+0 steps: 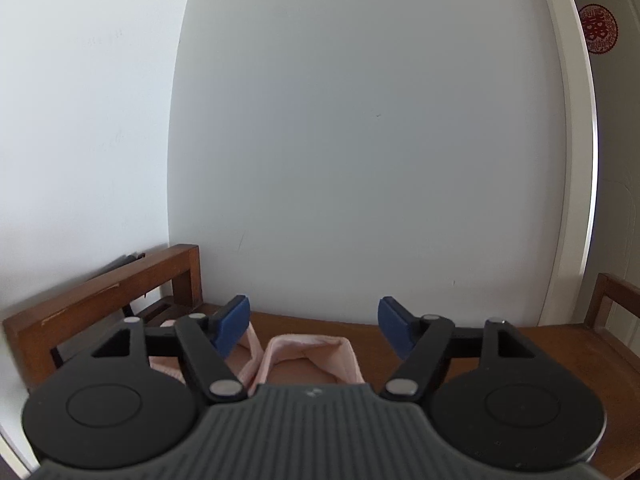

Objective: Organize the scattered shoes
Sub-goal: 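Raise the pink slippers with the right tool onto the rack's top shelf, then open the right tool and withdraw it from the slippers toward the floor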

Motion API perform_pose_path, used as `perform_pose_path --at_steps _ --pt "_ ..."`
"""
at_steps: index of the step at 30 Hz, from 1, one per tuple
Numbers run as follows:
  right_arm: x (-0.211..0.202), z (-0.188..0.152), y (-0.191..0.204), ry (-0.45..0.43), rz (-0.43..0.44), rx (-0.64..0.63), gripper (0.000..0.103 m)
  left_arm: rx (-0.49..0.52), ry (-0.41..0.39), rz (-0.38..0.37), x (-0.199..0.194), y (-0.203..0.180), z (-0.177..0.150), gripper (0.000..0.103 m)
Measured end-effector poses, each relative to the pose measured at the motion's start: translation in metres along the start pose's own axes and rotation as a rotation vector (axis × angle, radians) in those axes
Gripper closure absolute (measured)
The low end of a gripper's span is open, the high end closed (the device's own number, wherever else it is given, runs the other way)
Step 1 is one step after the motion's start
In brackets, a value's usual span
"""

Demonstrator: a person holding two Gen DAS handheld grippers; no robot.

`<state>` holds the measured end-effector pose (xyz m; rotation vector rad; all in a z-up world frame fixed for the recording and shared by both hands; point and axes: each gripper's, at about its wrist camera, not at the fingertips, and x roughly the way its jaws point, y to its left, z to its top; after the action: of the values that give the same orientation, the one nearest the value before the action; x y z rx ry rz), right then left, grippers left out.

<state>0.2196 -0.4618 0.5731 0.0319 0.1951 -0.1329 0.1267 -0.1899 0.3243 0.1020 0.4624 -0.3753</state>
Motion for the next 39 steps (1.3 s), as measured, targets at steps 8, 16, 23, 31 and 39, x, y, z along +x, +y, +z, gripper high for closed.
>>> perform_pose_path --at_steps 8,16,23,31,39 --pt "-0.085 -0.035 -0.012 0.02 0.026 -0.048 0.009 -0.018 0.043 0.001 -0.028 0.019 0.071 0.034" --pt "-0.192 -0.142 0.036 0.241 0.085 0.066 0.004 0.019 0.073 -0.01 -0.083 0.075 0.089 0.034" --pt "-0.251 -0.226 0.128 0.473 0.16 0.145 0.004 0.054 0.174 0.062 -0.101 0.13 0.079 0.034" --pt "-0.228 -0.245 0.187 0.512 0.297 0.155 0.0 -0.021 0.261 0.151 -0.097 0.143 0.069 0.034" --pt "-0.201 -0.246 0.203 0.519 0.341 0.102 0.0 -0.083 0.276 0.153 -0.091 0.157 0.05 0.034"
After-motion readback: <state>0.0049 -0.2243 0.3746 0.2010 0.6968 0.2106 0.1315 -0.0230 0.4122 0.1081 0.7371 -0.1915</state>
